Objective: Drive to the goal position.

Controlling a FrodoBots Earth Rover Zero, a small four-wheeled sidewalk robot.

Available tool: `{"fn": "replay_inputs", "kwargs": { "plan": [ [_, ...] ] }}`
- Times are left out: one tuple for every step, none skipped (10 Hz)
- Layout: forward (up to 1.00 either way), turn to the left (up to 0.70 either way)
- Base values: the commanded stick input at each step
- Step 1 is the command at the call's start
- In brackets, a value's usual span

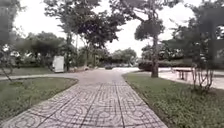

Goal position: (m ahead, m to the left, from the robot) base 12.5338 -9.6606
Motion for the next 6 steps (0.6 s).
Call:
{"fn": "replay_inputs", "kwargs": {
  "plan": [
    [1.0,0.0],
    [1.0,0.0],
    [1.0,0.0],
    [1.0,0.0],
    [1.0,0.0],
    [1.0,0.0]
  ]
}}
